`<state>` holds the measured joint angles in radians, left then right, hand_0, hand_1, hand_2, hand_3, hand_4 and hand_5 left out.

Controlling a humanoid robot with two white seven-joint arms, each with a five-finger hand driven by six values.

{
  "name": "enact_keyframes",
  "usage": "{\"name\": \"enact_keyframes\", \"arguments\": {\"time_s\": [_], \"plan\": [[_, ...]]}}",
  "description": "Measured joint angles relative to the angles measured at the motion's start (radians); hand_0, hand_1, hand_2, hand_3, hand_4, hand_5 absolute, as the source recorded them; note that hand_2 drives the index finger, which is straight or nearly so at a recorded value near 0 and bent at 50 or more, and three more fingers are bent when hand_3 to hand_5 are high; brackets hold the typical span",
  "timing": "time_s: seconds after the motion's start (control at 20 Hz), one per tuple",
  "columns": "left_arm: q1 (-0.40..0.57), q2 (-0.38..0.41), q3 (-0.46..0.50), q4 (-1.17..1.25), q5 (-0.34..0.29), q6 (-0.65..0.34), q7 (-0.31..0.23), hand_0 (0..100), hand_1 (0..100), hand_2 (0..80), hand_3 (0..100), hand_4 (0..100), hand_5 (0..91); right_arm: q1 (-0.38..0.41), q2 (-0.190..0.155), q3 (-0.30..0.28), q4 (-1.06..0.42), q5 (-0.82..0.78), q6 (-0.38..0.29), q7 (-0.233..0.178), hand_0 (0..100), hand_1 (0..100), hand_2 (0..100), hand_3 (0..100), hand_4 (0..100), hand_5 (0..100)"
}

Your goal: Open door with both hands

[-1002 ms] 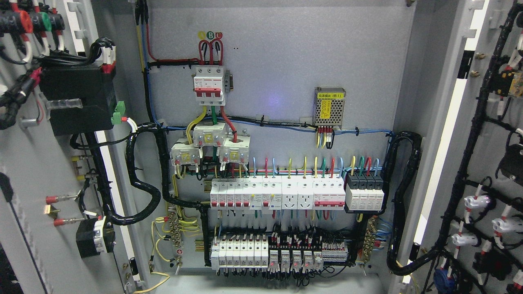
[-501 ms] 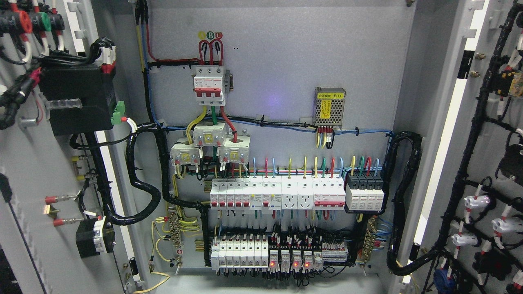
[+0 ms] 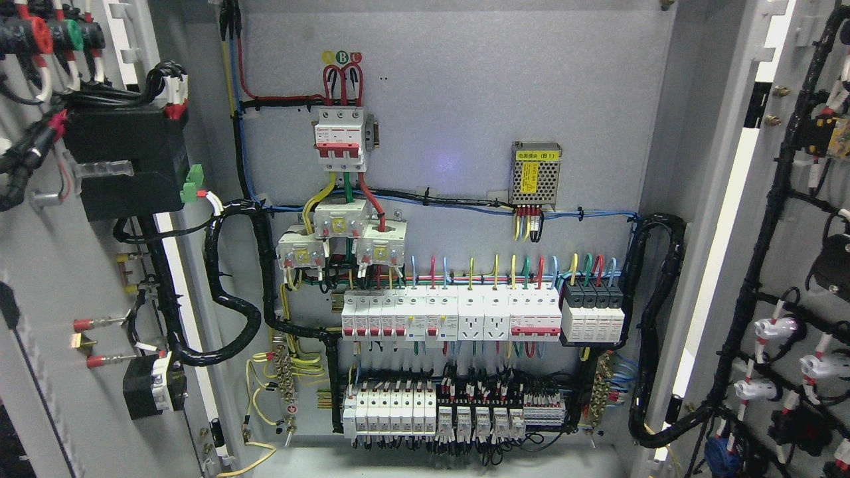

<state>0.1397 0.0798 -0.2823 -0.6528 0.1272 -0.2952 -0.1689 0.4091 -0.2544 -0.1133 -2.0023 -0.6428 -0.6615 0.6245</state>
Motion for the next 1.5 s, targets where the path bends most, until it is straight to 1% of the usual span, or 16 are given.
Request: {"name": "enact_keyframes", "arguments": {"time_s": [0.1,0.25,0.35,0.5,0.6,0.7,0.85,1.1,1.3,1.5], "plan": [[0.009,0.045,-0.055,-0.132,-0.001,-0.085,0.004,0,0,0.0,0,0,0.0,-0.005,-0.007,-0.003,-0.002,-0.012,0.000,-0.035,0,0,0,0,0,0],[0.013,0.100,-0.130,-0.309,-0.002,-0.191,0.011,0,0,0.0,0,0,0.0,-0.017,-0.019,-0.007,-0.004,-0.031,0.001,-0.066,0,0,0,0,0,0],[0.017,0.123,-0.170,-0.405,-0.003,-0.264,0.002,0,0,0.0,0,0,0.0,-0.025,-0.029,-0.008,-0.005,-0.044,0.004,-0.074,0,0,0,0,0,0],[0.019,0.140,-0.219,-0.521,-0.005,-0.400,-0.006,0,0,0.0,0,0,0.0,-0.034,-0.043,-0.010,-0.006,-0.072,0.016,-0.081,0,0,0,0,0,0],[0.019,0.139,-0.241,-0.582,-0.005,-0.446,-0.008,0,0,0.0,0,0,0.0,-0.042,-0.051,-0.011,-0.007,-0.090,0.025,-0.082,0,0,0,0,0,0],[0.019,0.127,-0.250,-0.634,-0.006,-0.466,-0.010,0,0,0.0,0,0,0.0,-0.049,-0.059,-0.014,-0.007,-0.104,0.036,-0.082,0,0,0,0,0,0],[0.019,0.082,-0.227,-0.699,-0.006,-0.471,-0.009,0,0,0.0,0,0,0.0,-0.060,-0.071,-0.017,-0.008,-0.128,0.046,-0.082,0,0,0,0,0,0],[0.016,-0.005,-0.155,-0.813,-0.006,-0.475,-0.004,0,0,0.0,0,0,0.0,-0.069,-0.087,-0.030,-0.009,-0.155,0.050,-0.083,0,0,0,0,0,0],[0.015,-0.050,-0.095,-0.906,-0.005,-0.475,-0.004,0,0,0.0,0,0,0.0,-0.071,-0.099,-0.048,-0.008,-0.165,0.052,-0.083,0,0,0,0,0,0],[0.020,-0.080,-0.035,-0.984,-0.003,-0.476,-0.004,0,0,0.0,0,0,0.0,-0.075,-0.112,-0.062,-0.006,-0.178,0.055,-0.083,0,0,0,0,0,0]]}}
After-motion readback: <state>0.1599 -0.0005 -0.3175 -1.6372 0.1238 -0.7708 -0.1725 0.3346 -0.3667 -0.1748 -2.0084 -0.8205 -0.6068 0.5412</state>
